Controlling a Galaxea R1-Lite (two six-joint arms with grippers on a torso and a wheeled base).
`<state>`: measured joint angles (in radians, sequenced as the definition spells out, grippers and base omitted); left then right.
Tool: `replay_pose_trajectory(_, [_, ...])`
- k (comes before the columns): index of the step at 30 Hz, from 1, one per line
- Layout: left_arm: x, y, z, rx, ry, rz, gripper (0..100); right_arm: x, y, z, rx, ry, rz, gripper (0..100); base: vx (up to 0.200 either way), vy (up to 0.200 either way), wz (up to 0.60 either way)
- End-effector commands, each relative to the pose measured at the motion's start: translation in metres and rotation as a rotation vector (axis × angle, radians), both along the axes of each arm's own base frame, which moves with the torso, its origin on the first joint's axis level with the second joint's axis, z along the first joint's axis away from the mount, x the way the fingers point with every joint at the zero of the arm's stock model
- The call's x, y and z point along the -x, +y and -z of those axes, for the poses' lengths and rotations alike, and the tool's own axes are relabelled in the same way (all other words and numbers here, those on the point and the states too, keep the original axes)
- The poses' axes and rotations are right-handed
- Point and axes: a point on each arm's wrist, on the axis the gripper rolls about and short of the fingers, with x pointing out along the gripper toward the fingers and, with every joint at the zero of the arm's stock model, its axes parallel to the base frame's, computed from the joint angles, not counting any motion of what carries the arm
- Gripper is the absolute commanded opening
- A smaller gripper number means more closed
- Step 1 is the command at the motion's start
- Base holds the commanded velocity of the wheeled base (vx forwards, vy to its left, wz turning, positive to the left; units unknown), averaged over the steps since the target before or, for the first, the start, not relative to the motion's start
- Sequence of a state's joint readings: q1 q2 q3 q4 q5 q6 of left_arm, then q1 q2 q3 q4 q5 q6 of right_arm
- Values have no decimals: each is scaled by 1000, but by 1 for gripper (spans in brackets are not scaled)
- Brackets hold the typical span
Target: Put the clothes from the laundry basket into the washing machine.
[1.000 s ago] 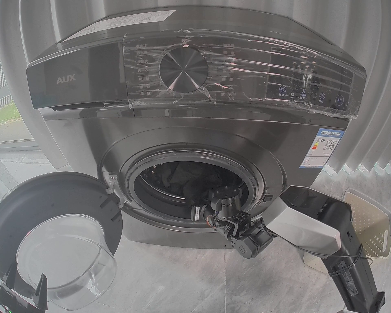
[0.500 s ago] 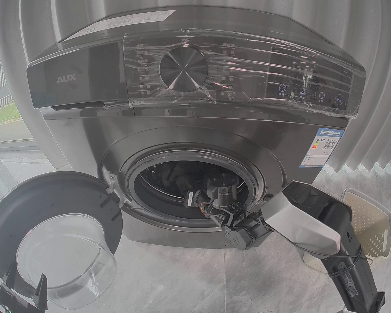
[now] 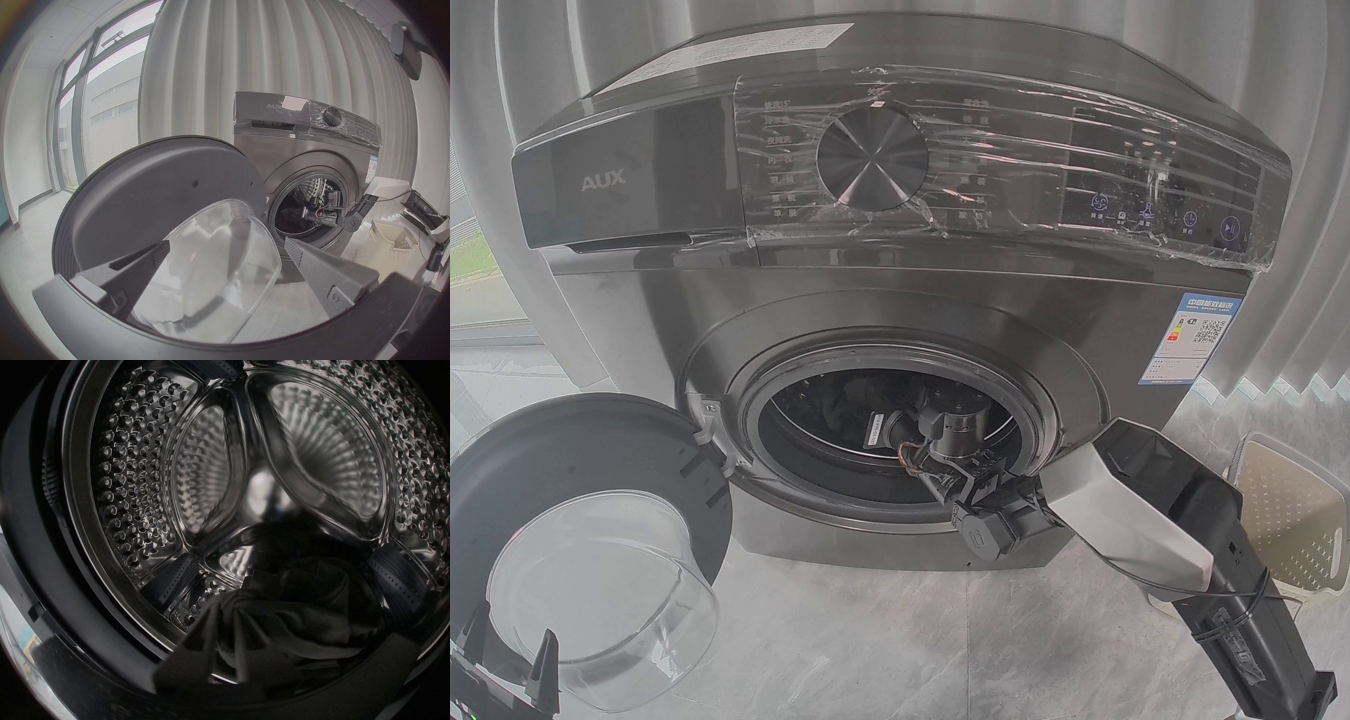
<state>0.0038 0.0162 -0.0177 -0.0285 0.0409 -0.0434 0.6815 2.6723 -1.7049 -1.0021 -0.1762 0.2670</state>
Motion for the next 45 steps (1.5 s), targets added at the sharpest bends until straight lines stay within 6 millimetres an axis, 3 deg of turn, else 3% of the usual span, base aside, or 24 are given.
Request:
replay_pose_trajectory(1, [0, 0, 5, 1, 7, -1, 100, -2, 2, 2, -9, -9, -1, 100, 0, 0, 0])
replay_pose_trajectory(18, [0, 0, 5, 1, 5, -1, 100, 9, 15, -5, -26, -22, -20, 100, 0, 0, 0])
replay_pose_trajectory(23, [0, 0, 5, 1, 5, -1, 100, 12, 15, -24, -66, -67, -37, 100, 0, 0, 0])
replay_pose_trajectory(35, [0, 0, 5, 1, 7, -1, 100, 8, 22, -19, -114, -118, -42, 100, 0, 0, 0])
replay_pose_trajectory(38, [0, 0, 5, 1, 5, -1, 100, 9, 20, -13, -97, -101, -39, 100, 0, 0, 0])
replay_pose_trajectory(45, [0, 0, 5, 1, 5, -1, 100, 13, 19, 24, -35, -26, -43, 100, 0, 0, 0])
